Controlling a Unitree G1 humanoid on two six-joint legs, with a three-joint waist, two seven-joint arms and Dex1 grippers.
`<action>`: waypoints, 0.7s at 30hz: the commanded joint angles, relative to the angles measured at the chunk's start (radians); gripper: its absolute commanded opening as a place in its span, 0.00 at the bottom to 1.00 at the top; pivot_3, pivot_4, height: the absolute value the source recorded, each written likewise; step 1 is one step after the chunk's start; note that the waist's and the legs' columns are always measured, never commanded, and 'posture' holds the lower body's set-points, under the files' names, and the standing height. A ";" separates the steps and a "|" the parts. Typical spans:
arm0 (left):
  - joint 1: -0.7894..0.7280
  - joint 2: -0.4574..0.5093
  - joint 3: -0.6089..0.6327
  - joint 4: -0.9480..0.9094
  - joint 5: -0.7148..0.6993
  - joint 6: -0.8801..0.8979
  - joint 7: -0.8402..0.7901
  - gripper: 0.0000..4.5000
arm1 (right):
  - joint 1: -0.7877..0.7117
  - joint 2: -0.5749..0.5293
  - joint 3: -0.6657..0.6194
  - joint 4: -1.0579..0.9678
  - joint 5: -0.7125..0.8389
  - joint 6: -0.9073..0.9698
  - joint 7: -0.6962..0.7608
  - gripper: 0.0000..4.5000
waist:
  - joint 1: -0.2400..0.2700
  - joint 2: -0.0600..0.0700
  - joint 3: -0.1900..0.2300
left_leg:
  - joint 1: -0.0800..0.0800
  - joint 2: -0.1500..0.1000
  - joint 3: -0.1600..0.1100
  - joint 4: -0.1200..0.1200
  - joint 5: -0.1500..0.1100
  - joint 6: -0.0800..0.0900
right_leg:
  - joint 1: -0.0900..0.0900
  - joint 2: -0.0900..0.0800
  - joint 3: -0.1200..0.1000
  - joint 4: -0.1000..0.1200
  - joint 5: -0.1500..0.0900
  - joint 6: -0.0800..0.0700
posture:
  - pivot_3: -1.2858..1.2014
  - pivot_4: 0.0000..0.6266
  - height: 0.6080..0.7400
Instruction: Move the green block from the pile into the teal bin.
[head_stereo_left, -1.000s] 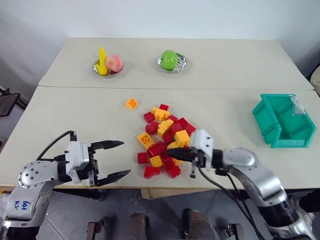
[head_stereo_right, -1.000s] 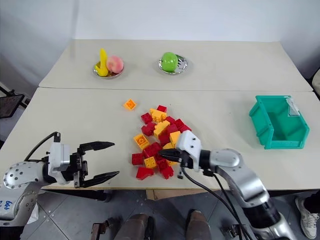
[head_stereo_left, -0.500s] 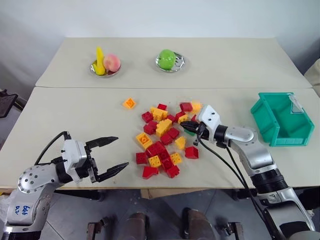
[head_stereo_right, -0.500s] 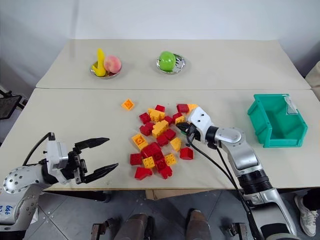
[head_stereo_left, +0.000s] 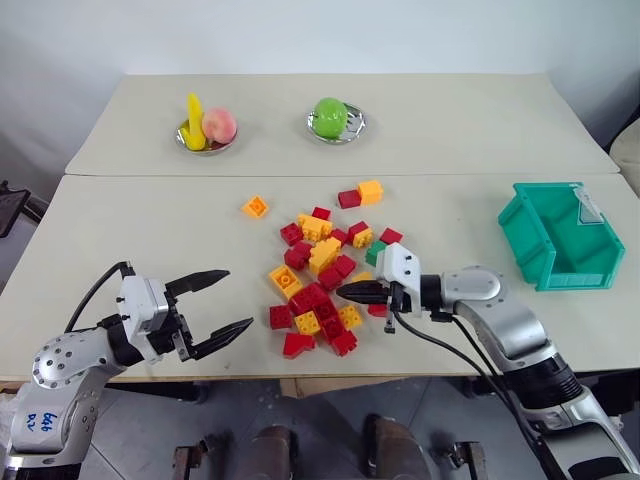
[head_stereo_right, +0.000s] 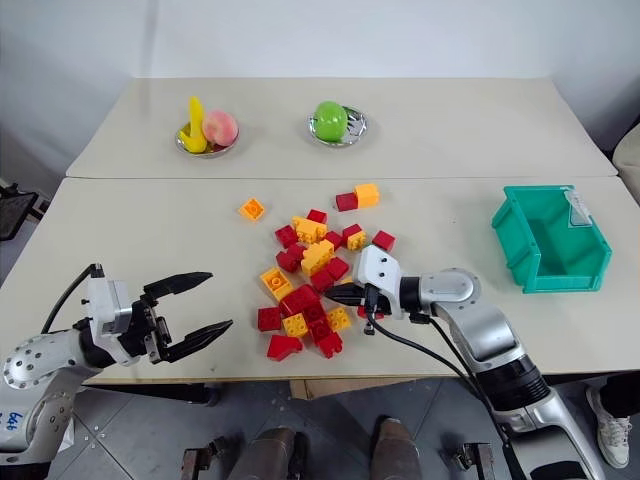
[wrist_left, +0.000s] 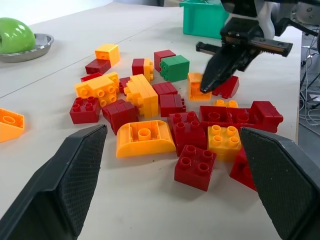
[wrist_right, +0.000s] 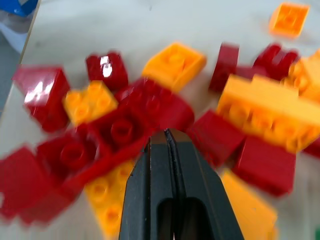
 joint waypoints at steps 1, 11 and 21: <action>-0.001 0.000 0.026 -0.004 -0.011 -0.014 -0.006 1.00 | 0.043 -0.103 -0.177 -0.002 0.087 -0.037 0.074 0.04 | 0.004 0.000 0.000 | 0.000 0.000 0.000 0.000 0.000 0.000 | 0.000 0.000 0.000 0.000 0.000 0.000 | 0.52 0.24 1.00; -0.099 -0.022 -0.018 0.108 0.021 -0.062 -0.034 1.00 | 0.354 -0.252 -0.588 0.170 0.181 -0.185 0.154 0.73 | 0.026 0.000 0.000 | 0.000 0.000 0.002 0.001 0.000 0.001 | 0.001 0.001 0.000 -0.001 0.000 0.000 | 0.52 0.24 1.00; -0.194 -0.019 -0.063 0.206 0.044 -0.095 -0.099 1.00 | 0.373 -0.202 -0.506 -0.026 0.214 0.026 0.012 0.99 | 0.008 0.000 0.000 | 0.007 0.005 0.010 0.000 0.000 0.000 | 0.002 0.001 0.001 0.001 0.002 -0.004 | 0.52 0.24 1.00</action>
